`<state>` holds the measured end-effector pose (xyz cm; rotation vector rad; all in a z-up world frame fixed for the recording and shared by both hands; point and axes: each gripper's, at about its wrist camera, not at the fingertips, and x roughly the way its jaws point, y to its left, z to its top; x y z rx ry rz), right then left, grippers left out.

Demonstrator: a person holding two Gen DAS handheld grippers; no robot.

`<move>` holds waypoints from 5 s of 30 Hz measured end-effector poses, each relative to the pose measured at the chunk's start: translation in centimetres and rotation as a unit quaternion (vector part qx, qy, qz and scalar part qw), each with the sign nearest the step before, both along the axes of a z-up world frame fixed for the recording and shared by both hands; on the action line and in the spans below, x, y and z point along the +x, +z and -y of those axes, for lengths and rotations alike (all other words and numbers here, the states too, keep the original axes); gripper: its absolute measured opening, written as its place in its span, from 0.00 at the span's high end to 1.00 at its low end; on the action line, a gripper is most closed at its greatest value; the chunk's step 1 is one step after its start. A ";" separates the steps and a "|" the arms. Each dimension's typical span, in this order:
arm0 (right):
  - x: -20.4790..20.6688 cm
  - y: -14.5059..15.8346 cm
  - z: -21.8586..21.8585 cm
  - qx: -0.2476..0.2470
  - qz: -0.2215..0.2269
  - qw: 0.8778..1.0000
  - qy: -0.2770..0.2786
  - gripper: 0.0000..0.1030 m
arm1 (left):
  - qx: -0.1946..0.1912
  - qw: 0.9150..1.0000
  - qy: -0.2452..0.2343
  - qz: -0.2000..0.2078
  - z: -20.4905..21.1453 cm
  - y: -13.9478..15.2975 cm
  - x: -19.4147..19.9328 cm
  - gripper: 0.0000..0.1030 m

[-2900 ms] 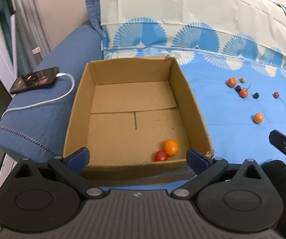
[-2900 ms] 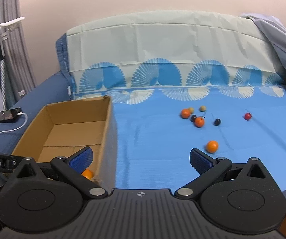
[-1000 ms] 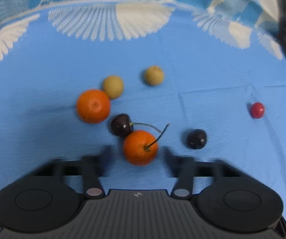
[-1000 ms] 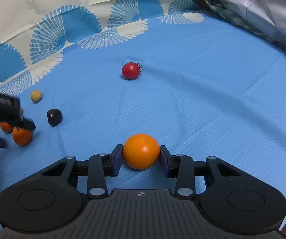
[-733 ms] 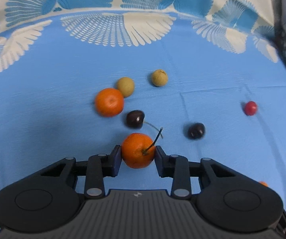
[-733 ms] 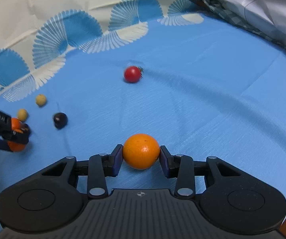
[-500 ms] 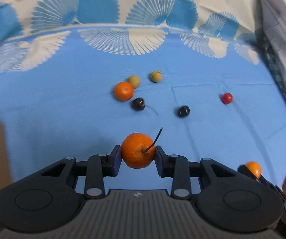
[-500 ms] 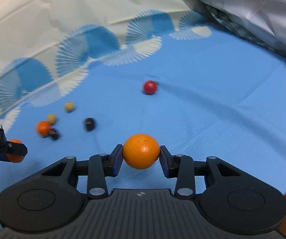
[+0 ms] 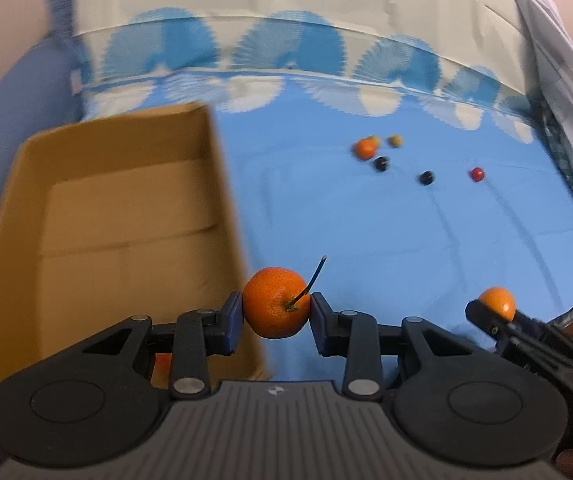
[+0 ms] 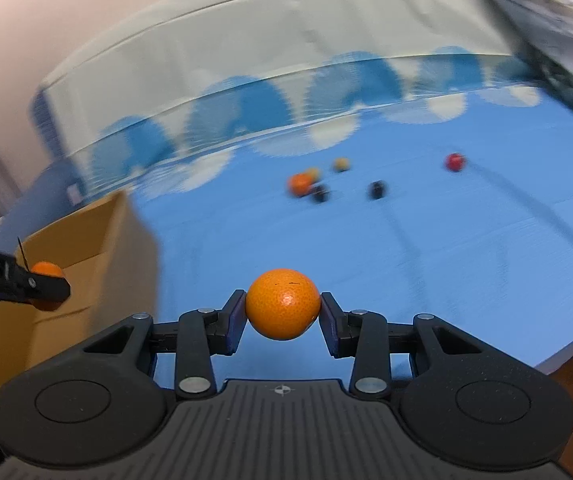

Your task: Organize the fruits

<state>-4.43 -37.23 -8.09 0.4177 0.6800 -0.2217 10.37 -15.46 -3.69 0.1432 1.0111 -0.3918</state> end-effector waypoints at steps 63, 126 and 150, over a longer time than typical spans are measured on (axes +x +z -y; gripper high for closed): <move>-2.7 4.8 -14.7 -0.075 -0.011 0.994 0.081 0.61 | -0.072 0.989 0.123 0.037 -18.9 0.1 -7.8 0.62; 15.8 -3.5 -22.7 -0.107 -0.091 0.966 0.216 0.61 | 0.042 0.994 0.099 -0.020 -16.2 -7.8 8.6 0.62; 13.3 -1.3 -22.1 -0.092 -0.091 0.968 0.214 0.13 | 0.081 0.991 0.102 -0.004 -15.5 -6.7 7.2 0.00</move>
